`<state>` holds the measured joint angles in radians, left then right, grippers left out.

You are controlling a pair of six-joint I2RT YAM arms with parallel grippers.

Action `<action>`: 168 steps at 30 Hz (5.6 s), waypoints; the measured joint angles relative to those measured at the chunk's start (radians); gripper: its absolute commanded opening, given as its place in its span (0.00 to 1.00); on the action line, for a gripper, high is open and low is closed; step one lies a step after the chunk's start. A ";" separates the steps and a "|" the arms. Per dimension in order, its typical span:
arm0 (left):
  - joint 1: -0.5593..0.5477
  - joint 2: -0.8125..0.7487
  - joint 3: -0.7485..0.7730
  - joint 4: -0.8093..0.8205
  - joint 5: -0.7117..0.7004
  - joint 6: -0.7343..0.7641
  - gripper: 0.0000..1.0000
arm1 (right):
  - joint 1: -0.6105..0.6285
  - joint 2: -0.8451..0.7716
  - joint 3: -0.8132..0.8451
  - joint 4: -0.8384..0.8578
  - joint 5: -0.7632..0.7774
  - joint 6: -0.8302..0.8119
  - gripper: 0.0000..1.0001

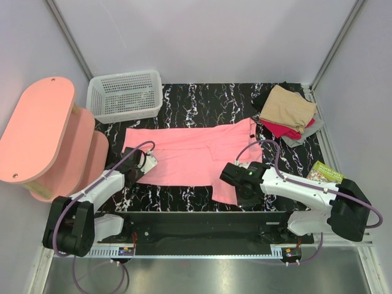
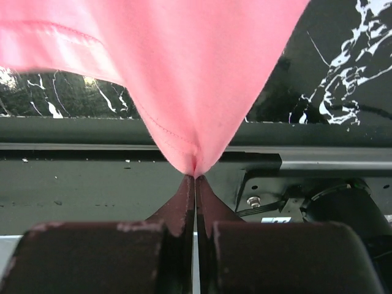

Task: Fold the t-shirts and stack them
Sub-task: Grap the side of the flattened tshirt closest away from the robot with both arms, then fold the other side of the tshirt into a rectangle

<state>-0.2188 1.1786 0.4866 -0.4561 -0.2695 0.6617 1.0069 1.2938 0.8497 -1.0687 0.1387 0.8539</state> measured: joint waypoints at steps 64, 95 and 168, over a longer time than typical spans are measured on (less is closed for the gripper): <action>0.089 0.312 0.495 -0.117 0.019 0.201 0.67 | -0.504 0.385 0.708 -0.037 0.184 -0.302 0.00; -0.036 0.153 0.366 -0.097 0.001 0.136 0.71 | -0.683 0.750 1.090 -0.014 0.040 -0.379 0.59; 0.002 0.215 0.388 -0.139 0.026 0.068 0.68 | -0.495 0.795 0.829 0.137 -0.081 -0.413 0.24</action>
<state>-0.2165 1.3937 0.8745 -0.5953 -0.2436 0.7296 0.5121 2.0884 1.6787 -0.9318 0.0574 0.4412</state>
